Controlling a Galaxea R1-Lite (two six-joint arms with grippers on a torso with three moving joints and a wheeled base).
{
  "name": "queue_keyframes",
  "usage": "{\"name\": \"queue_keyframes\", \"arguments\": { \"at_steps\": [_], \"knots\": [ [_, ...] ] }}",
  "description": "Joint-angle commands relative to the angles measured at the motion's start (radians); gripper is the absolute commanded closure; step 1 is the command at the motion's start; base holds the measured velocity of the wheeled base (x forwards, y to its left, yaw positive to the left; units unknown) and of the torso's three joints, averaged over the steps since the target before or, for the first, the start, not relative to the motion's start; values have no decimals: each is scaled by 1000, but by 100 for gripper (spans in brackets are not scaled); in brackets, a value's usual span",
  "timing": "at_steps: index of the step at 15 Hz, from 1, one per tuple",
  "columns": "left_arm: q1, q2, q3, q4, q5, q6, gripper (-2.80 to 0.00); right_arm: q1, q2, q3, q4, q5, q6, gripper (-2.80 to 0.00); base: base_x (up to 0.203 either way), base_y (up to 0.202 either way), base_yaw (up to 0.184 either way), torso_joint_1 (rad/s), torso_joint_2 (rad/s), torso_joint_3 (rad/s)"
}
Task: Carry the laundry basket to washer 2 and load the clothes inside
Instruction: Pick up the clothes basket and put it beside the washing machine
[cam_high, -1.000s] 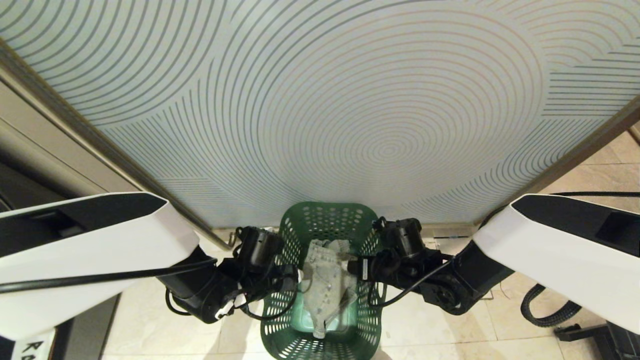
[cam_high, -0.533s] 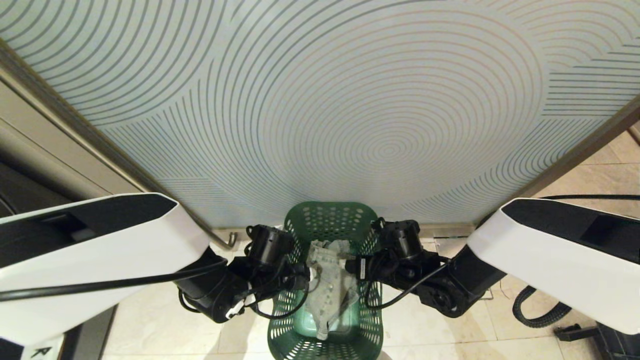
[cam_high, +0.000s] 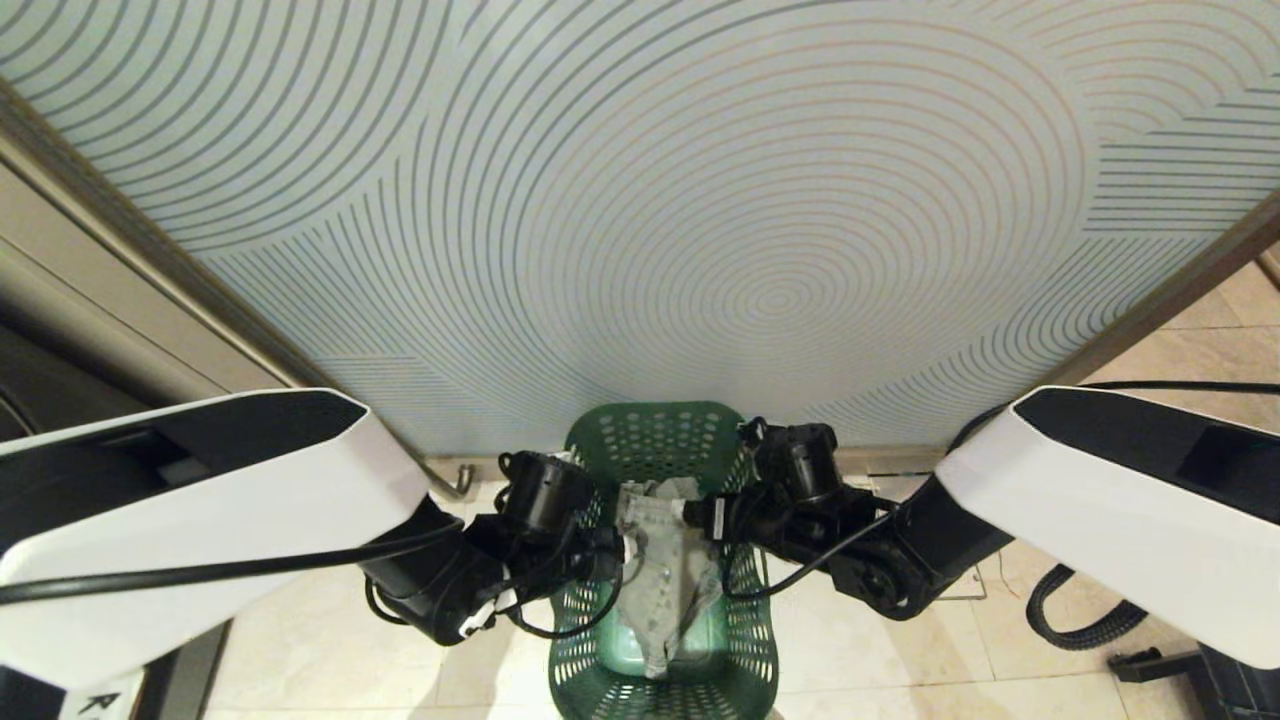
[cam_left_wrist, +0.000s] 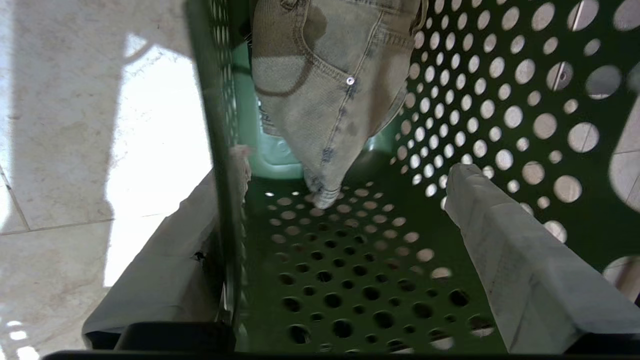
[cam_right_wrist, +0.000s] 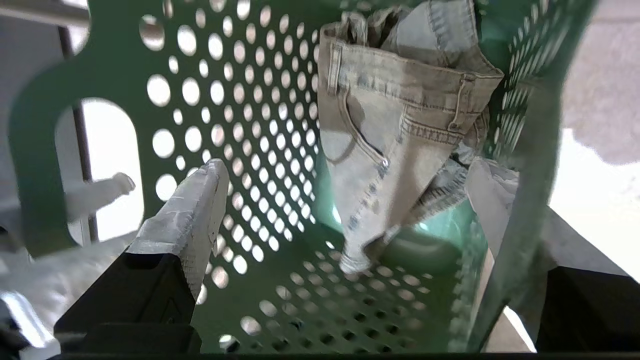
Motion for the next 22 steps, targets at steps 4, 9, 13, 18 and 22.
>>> {"name": "queue_keyframes", "arguments": {
  "at_steps": [4,9,13,18,22],
  "knots": [
    [-2,8,-2,-3,2,-2,-280,2,5,-3,-8,1,5,-280,0,0,0,0,0,0],
    [-3,8,-2,-3,2,-2,-280,4,5,3,-8,-1,3,-280,0,0,0,0,0,0],
    [-3,15,-3,-3,2,-2,-280,4,11,6,-8,-5,5,-280,0,0,0,0,0,0],
    [-3,16,-11,0,11,-5,-280,23,25,27,1,-28,0,-280,0,0,0,0,0,0],
    [-3,31,-12,0,11,-20,-280,27,25,49,20,-32,0,-280,0,0,0,0,0,0]
  ]
}}
